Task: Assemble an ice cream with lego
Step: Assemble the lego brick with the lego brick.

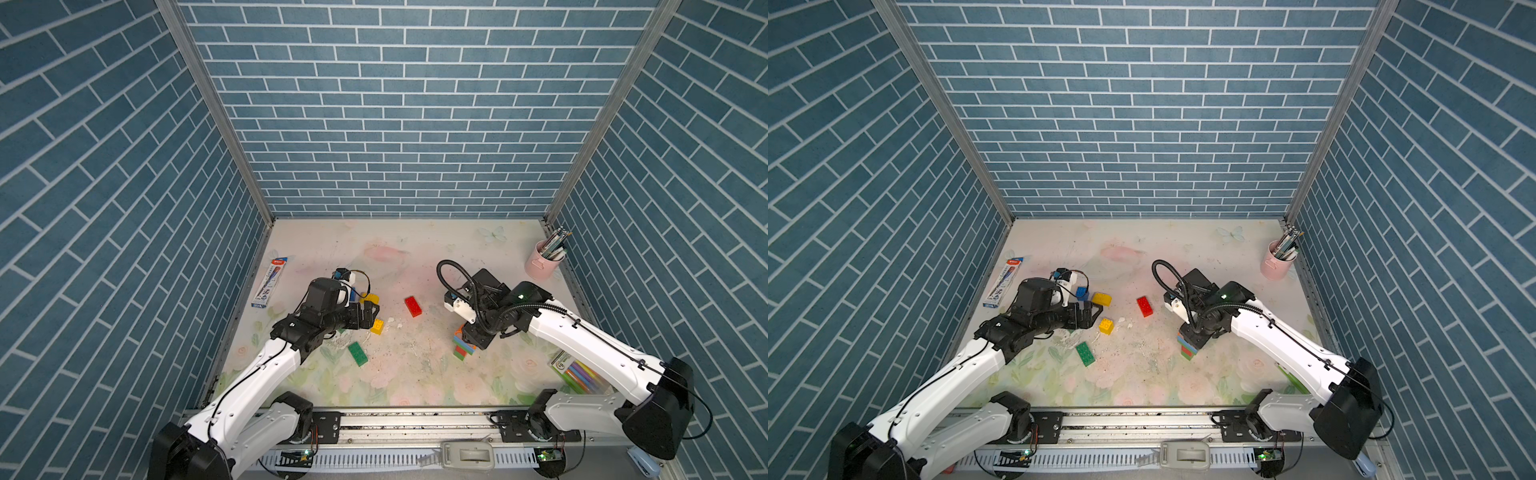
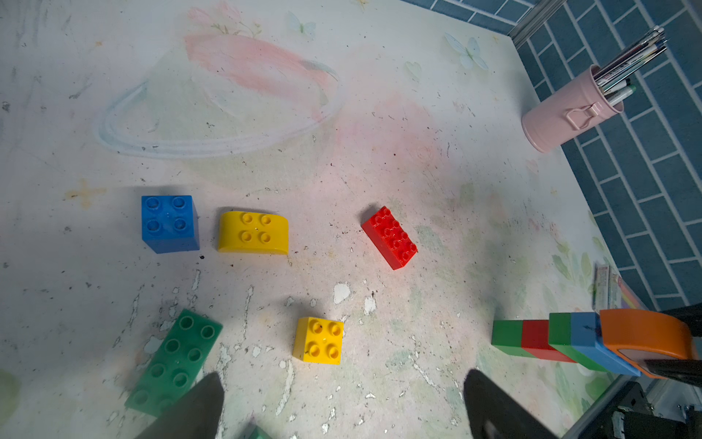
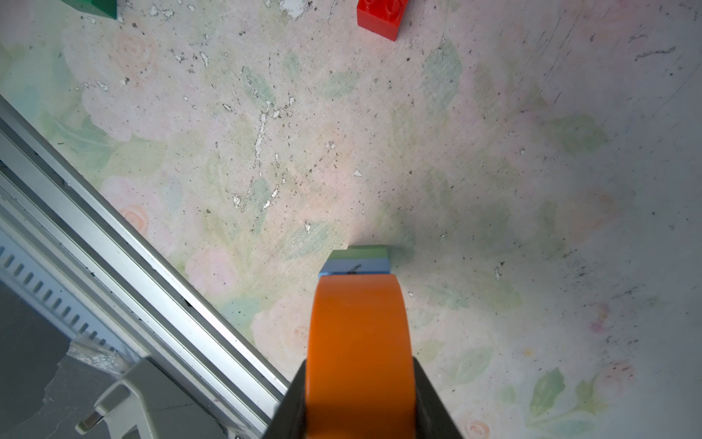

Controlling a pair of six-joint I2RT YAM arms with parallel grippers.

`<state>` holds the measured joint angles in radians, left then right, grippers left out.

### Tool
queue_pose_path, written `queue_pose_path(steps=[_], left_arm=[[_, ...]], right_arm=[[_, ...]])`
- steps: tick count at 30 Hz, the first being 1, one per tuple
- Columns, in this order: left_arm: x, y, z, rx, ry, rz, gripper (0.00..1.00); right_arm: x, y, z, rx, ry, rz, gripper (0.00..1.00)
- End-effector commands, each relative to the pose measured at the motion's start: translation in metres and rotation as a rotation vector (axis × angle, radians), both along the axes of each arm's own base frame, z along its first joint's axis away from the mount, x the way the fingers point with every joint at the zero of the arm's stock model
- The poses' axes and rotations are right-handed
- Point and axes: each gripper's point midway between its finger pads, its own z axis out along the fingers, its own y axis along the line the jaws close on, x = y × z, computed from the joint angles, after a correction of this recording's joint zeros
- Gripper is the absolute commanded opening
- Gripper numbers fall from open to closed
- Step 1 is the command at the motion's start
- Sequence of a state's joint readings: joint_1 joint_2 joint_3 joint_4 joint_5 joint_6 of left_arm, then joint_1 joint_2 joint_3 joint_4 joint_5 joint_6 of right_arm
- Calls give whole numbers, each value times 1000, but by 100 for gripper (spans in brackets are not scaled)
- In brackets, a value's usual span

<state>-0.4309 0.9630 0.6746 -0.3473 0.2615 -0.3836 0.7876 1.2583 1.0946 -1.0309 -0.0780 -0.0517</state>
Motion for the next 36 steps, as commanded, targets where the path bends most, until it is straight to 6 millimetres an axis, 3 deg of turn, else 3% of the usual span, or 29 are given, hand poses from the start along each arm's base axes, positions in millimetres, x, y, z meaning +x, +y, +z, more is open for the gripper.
queue_pose_path(steps=[1, 11, 21, 36], left_arm=[[-1, 0, 8, 8, -19, -8, 100], [-1, 0, 10, 5, -27, -8, 100], [-3, 1, 11, 11, -29, -7, 100], [-6, -3, 9, 17, -24, -26, 100]], right_arm=[[-9, -6, -11, -31, 53, -41, 0], [-15, 1, -28, -62, 151, -34, 0], [-26, 10, -31, -60, 233, -23, 0], [-39, 19, -35, -96, 213, 7, 0]])
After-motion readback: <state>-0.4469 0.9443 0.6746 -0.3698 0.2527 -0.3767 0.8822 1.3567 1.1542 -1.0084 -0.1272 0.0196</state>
